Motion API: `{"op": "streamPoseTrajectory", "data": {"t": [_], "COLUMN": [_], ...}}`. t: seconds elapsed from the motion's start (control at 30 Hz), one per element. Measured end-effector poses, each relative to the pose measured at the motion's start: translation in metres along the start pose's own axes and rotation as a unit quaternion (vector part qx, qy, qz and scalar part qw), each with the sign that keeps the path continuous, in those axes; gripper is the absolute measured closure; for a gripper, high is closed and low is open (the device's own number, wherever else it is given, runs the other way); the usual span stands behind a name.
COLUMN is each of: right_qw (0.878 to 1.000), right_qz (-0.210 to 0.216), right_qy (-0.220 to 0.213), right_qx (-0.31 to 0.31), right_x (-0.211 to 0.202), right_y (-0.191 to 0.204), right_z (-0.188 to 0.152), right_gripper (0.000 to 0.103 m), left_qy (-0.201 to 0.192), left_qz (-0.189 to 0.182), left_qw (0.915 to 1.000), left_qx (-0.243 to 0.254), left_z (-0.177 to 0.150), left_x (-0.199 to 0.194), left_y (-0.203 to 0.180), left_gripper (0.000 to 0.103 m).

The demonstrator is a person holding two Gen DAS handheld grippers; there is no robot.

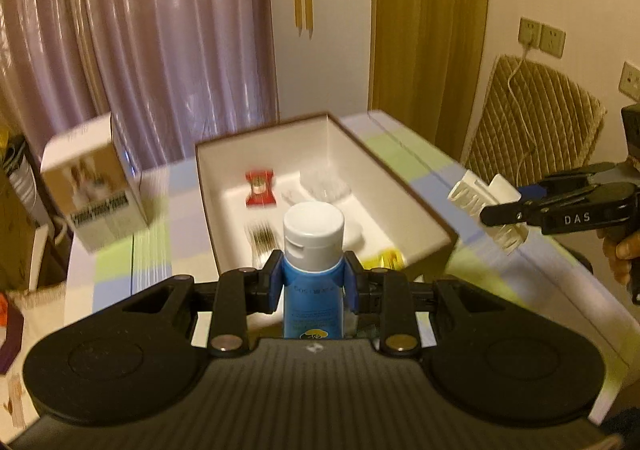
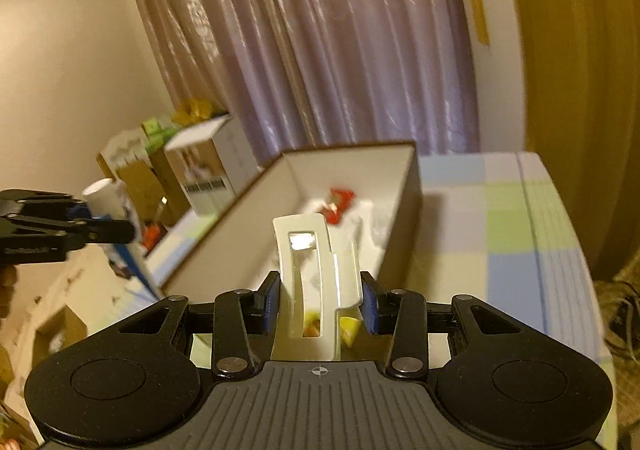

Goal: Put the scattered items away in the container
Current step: 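Lift the toothpaste tube with the left tool while the right tool carries the hair clip toward the box, then lower the hair clip into the box with the right tool while the left tool lowers the toothpaste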

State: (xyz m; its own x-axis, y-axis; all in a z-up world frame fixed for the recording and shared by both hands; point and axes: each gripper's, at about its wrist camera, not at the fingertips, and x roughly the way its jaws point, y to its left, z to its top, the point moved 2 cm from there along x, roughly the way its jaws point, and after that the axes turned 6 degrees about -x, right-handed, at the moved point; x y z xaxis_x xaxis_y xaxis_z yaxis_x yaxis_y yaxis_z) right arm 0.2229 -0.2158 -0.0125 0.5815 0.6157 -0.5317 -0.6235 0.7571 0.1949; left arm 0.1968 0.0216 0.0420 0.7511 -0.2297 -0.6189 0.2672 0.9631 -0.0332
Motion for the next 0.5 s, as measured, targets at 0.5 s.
{"op": "streamPoseTrajectory", "data": {"t": [0.5], "right_qw": [0.999], "right_qz": [0.027], "right_qy": [0.028], "right_qx": [0.006], "right_x": [0.09], "right_y": [-0.003], "right_z": [0.028], "right_gripper": [0.06], "left_qy": [0.045], "left_qz": [0.013], "left_qw": [0.9987], "left_qx": [0.022], "left_z": [0.045], "left_x": [0.101], "left_y": [0.021], "left_gripper": [0.077]}}
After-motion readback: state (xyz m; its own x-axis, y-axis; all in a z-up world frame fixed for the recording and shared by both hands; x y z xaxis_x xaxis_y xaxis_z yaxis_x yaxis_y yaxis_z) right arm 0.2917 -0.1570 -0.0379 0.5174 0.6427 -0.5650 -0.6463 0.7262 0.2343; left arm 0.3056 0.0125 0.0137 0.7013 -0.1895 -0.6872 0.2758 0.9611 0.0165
